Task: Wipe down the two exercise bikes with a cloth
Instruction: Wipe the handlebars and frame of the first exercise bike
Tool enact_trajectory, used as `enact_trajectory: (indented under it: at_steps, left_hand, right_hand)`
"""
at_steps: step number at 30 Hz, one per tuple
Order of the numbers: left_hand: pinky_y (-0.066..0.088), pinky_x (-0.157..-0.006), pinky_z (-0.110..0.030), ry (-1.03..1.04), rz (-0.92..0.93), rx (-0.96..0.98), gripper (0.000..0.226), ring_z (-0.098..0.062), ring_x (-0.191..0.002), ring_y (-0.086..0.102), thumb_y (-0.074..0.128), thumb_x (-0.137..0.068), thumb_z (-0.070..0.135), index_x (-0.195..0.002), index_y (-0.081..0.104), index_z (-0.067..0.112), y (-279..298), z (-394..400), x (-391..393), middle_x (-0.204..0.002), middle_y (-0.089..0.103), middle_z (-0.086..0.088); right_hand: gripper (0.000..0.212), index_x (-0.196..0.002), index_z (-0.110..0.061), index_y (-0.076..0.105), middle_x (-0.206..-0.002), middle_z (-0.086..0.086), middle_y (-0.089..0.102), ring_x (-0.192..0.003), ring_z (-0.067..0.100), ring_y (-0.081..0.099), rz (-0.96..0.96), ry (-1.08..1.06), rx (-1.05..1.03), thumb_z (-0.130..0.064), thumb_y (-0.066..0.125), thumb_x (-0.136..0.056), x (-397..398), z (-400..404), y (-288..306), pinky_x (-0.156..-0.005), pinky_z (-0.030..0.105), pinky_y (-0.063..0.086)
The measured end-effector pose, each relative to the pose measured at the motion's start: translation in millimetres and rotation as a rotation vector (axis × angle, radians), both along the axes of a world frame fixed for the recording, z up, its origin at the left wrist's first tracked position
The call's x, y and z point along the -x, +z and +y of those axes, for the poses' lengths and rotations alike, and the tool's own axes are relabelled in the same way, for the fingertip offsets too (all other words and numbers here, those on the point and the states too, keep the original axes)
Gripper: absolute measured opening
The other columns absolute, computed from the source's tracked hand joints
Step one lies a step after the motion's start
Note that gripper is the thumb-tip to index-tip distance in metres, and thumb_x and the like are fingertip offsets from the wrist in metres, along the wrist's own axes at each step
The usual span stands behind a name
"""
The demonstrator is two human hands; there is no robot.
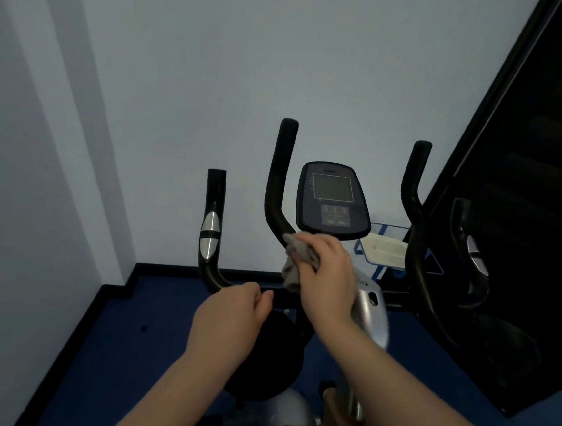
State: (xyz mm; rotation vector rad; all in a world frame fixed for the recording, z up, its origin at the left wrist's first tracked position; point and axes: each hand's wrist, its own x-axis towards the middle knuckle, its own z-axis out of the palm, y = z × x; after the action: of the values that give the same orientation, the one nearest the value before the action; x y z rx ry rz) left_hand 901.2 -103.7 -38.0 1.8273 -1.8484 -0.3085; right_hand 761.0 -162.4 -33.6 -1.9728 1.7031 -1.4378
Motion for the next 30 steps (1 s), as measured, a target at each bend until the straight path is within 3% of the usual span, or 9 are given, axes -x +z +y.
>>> enact_trajectory:
  at_steps: [5, 9, 14, 19, 23, 26, 30]
  left_hand:
    - [0.025, -0.046, -0.026, -0.011, 0.012, 0.001, 0.042, -0.009, -0.052, 0.045, 0.042, -0.101, 0.042, -0.064, 0.04, 0.021, 1.2, 0.4, 0.7, -0.058, 0.048, 0.004]
    - [0.022, -0.045, -0.024, -0.016, 0.005, -0.006, 0.042, -0.008, -0.051, 0.044, 0.041, -0.101, 0.042, -0.064, 0.04, 0.021, 2.4, 1.5, -0.3, -0.058, 0.049, 0.004]
    - [0.019, -0.043, -0.022, -0.001, -0.072, 0.0, 0.042, -0.006, -0.049, 0.039, 0.037, -0.102, 0.044, -0.064, 0.035, 0.024, 3.2, 0.7, 1.9, -0.061, 0.047, 0.006]
    - [0.021, -0.044, -0.021, 0.002, -0.066, -0.017, 0.041, -0.007, -0.05, 0.041, 0.037, -0.102, 0.043, -0.066, 0.037, 0.023, 3.9, 1.6, 0.6, -0.062, 0.049, 0.006]
    - [0.022, -0.044, -0.021, -0.008, -0.082, 0.0, 0.04, -0.008, -0.051, 0.042, 0.036, -0.102, 0.044, -0.068, 0.04, 0.023, 2.2, 1.5, 1.3, -0.062, 0.049, 0.006]
    - [0.023, -0.044, -0.021, -0.009, -0.078, -0.009, 0.04, -0.008, -0.052, 0.043, 0.036, -0.102, 0.043, -0.07, 0.044, 0.021, 2.2, -1.2, 2.3, -0.063, 0.051, 0.005]
    - [0.023, -0.044, -0.022, 0.004, -0.069, -0.018, 0.041, -0.008, -0.05, 0.042, 0.038, -0.102, 0.043, -0.066, 0.04, 0.022, 3.5, -0.3, 1.2, -0.06, 0.049, 0.005]
  right_hand:
    - [0.025, -0.112, -0.03, 0.069, -0.116, -0.009, 0.063, -0.102, 0.011, 0.058, -0.029, 0.105, -0.132, -0.018, 0.063, -0.091, -17.9, -44.9, 30.9, -0.078, 0.024, 0.04]
    - [0.03, -0.118, -0.028, 0.068, -0.117, -0.009, 0.063, -0.107, 0.009, 0.058, -0.12, 0.182, -0.154, -0.016, 0.064, -0.091, 2.8, -31.5, 20.2, -0.094, 0.029, 0.047]
    - [0.022, -0.11, -0.034, 0.068, -0.103, -0.012, 0.066, -0.094, 0.01, 0.06, -0.004, 0.1, -0.161, -0.023, 0.062, -0.092, 2.4, -44.0, 27.2, -0.079, 0.03, 0.048]
    - [0.018, -0.11, -0.026, 0.066, -0.104, 0.002, 0.068, -0.098, 0.02, 0.063, -0.208, 0.232, -0.263, -0.02, 0.056, -0.095, -18.9, -68.8, 40.1, -0.088, 0.045, 0.052]
    - [0.022, -0.115, -0.034, 0.063, -0.106, -0.002, 0.058, -0.098, 0.018, 0.059, -0.009, 0.181, -0.203, -0.027, 0.06, -0.094, 4.6, -59.8, 22.9, -0.088, 0.039, 0.051]
    - [0.023, -0.116, -0.029, 0.064, -0.108, 0.0, 0.056, -0.099, 0.02, 0.058, 0.076, 0.201, -0.211, -0.026, 0.061, -0.094, 2.2, -73.1, 37.3, -0.086, 0.035, 0.049]
    - [0.019, -0.111, -0.024, 0.065, -0.112, 0.002, 0.051, -0.095, 0.011, 0.055, -0.07, 0.257, -0.185, -0.018, 0.062, -0.094, -18.7, -65.2, 36.2, -0.087, 0.029, 0.047]
